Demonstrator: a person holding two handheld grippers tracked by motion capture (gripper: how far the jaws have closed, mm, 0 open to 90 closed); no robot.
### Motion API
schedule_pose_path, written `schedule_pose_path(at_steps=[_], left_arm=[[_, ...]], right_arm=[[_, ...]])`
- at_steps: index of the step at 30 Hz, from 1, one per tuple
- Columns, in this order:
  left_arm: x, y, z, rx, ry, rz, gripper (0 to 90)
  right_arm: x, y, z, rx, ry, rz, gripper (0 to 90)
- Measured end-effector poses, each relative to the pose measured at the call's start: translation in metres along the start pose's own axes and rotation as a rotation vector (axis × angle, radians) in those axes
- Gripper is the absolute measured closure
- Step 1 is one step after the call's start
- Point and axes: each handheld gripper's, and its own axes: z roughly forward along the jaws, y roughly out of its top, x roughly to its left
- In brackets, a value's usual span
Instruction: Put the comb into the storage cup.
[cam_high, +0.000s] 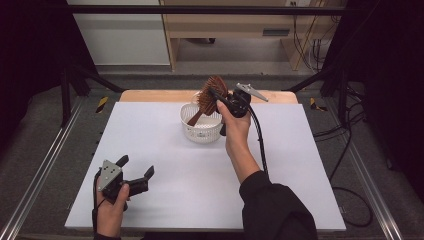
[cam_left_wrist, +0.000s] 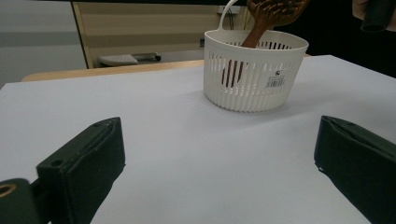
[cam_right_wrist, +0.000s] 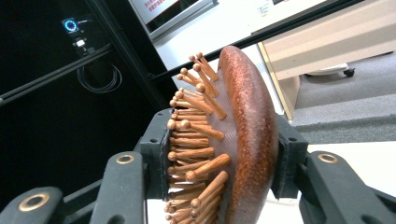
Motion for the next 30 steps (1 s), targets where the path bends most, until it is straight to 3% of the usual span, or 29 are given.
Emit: schedule_pose_path(at_steps=[30], left_arm=[[0.000,0.000,0.000,0.000,-0.005,0.000,1.8]], right_arm=[[-0.009,-0.016,0.009,0.003,-0.013,0.030,50.7]])
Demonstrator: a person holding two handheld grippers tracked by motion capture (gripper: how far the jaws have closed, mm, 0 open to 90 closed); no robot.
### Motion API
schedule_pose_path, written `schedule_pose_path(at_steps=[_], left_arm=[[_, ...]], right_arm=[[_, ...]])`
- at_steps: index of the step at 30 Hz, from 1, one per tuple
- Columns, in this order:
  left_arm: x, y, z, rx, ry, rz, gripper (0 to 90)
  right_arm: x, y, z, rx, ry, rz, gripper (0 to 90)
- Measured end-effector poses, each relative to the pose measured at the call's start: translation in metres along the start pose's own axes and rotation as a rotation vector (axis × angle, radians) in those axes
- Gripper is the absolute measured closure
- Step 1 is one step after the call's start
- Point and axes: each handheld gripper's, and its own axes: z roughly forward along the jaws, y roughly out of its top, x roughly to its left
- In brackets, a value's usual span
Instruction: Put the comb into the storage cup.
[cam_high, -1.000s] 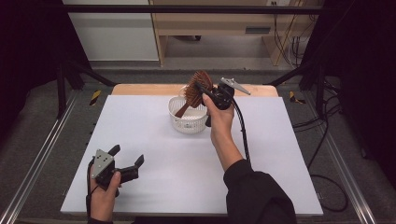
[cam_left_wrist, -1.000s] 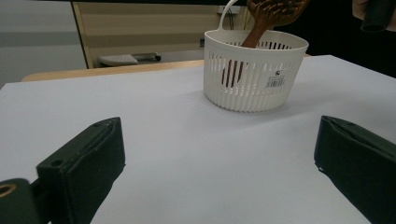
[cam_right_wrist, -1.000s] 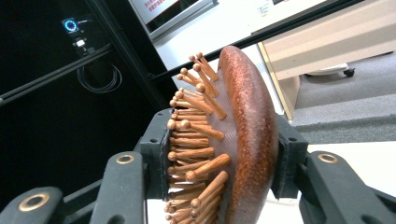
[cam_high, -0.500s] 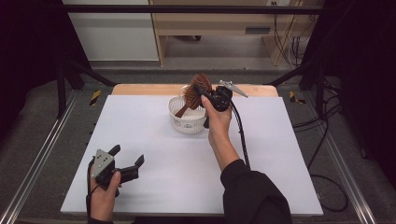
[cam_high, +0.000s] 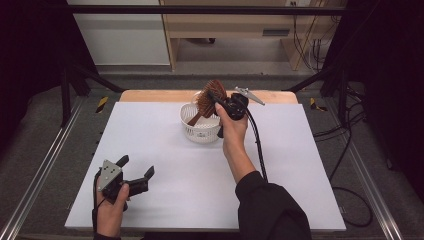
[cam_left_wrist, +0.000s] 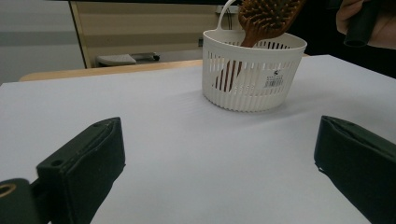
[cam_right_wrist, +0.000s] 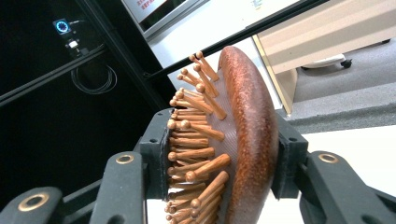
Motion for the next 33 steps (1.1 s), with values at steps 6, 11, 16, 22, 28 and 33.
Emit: schedule_pose_path(at_steps=[6,11,16,22,28,33], left_arm=[[0.0007,0.0001,-0.0003,-0.001,0.004,-0.003,1.8],[0.0010,0.0001,-0.0004,-0.004,0.004,-0.006,1.8],[0.0013,0.0002,-0.0005,-0.004,0.004,-0.007,1.8],[0.0011,0.0002,-0.0006,-0.004,0.003,-0.005,1.8],[0.0009,0.0003,-0.0004,-0.006,0.000,-0.007,1.8],[0.0010,0.0002,-0.0004,-0.003,0.002,-0.004,1.8]], right_arm=[[-0.0010,-0.0016,0.0002,0.003,0.000,0.003,50.7],[-0.0021,-0.0028,0.0001,0.003,-0.004,0.007,50.6],[-0.0030,-0.0031,0.0002,0.001,-0.006,0.009,50.6],[-0.0028,-0.0039,0.0000,0.003,-0.006,0.010,50.6],[-0.0038,-0.0069,-0.0001,0.011,-0.008,0.008,50.5],[-0.0071,-0.0084,-0.0014,0.008,-0.007,0.021,50.5]])
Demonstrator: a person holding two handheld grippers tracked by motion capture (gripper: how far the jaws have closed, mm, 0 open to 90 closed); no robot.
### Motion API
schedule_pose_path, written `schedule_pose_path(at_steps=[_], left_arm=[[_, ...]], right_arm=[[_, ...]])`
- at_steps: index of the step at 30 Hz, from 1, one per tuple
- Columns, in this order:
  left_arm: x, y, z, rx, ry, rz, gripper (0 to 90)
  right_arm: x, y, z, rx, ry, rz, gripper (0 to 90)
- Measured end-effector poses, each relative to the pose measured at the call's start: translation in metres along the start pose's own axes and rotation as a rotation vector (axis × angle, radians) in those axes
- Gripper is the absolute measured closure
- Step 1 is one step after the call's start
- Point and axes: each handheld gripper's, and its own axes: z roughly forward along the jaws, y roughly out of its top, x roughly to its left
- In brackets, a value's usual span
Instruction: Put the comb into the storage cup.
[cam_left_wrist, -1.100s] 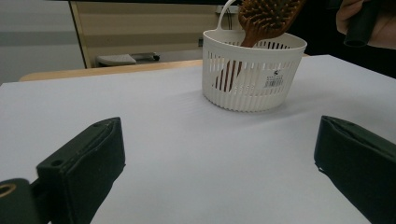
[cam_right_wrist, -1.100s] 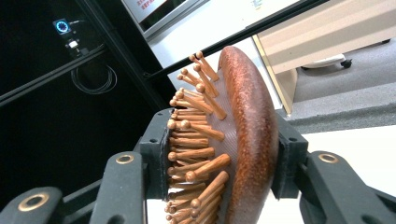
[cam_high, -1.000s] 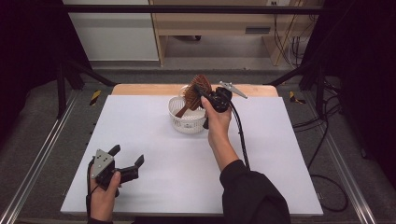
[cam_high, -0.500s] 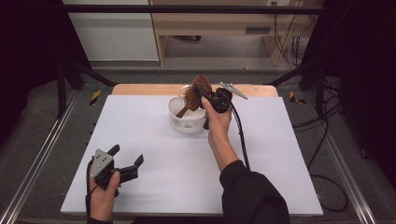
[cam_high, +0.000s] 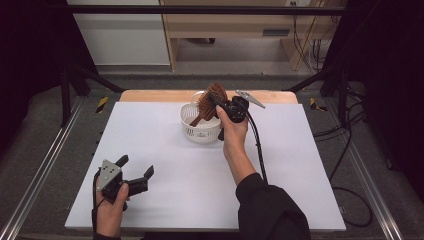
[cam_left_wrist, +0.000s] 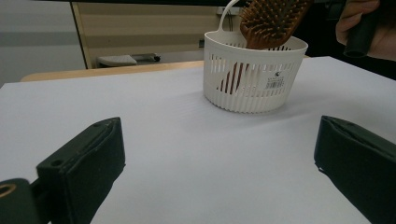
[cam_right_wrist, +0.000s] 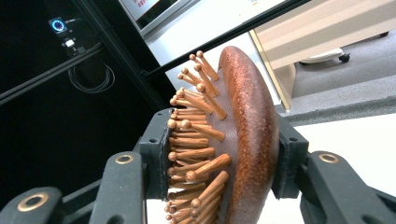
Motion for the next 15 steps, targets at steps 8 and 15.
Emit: schedule_pose_path(at_steps=[8,15], left_arm=[[-0.0002,0.0000,0.0002,0.000,-0.002,0.002,1.8],[-0.0004,0.0000,0.0003,0.001,-0.003,0.003,1.8]], right_arm=[[-0.0008,0.0002,-0.0008,0.008,-0.002,0.002,50.1],[-0.0021,0.0002,-0.0020,0.016,0.001,0.000,49.6]])
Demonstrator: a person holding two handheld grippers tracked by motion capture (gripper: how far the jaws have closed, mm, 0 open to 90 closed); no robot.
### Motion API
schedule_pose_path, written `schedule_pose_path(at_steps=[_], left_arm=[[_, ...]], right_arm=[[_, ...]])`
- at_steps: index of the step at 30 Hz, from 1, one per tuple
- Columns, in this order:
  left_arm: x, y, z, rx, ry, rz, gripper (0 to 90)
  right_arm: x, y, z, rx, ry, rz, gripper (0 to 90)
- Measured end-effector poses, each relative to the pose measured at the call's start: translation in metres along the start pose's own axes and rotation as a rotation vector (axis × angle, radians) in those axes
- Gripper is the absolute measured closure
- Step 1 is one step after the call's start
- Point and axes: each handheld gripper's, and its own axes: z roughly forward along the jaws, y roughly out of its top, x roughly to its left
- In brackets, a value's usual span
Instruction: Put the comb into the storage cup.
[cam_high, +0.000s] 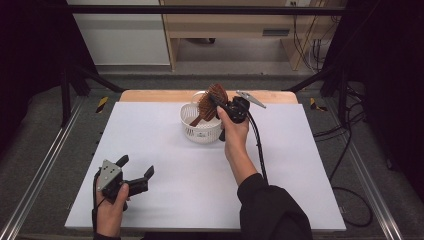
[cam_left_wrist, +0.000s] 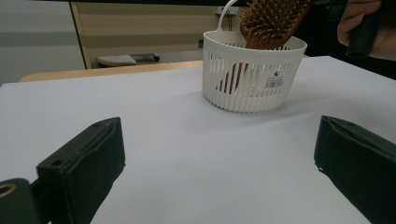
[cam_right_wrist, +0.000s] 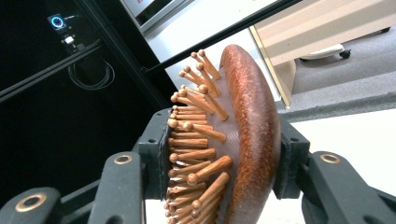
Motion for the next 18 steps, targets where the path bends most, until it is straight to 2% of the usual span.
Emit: schedule_pose_path(at_steps=[18], left_arm=[[0.0030,0.0000,-0.0003,-0.002,0.009,-0.004,1.8]], right_arm=[[-0.0031,0.0006,-0.0031,0.016,-0.006,-0.002,48.5]])
